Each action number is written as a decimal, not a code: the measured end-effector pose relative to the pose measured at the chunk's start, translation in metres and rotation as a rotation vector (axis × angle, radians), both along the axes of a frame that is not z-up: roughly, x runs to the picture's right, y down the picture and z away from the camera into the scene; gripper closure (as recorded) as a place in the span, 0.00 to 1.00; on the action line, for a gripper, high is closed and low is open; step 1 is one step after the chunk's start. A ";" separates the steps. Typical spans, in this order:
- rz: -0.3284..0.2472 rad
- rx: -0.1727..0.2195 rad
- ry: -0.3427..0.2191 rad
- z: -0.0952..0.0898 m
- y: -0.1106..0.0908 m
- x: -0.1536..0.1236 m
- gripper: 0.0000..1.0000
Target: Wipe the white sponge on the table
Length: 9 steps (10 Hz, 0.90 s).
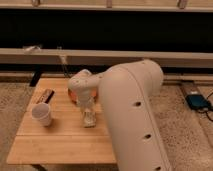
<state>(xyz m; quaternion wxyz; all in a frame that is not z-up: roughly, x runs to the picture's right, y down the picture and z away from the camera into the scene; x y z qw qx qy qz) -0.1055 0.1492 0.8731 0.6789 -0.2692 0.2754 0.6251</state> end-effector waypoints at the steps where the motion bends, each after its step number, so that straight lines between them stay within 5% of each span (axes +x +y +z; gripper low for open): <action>1: -0.001 -0.001 0.001 0.001 0.000 0.000 1.00; 5: -0.003 -0.002 0.003 -0.001 0.000 0.002 1.00; 9: -0.047 -0.010 -0.053 -0.011 0.011 -0.022 1.00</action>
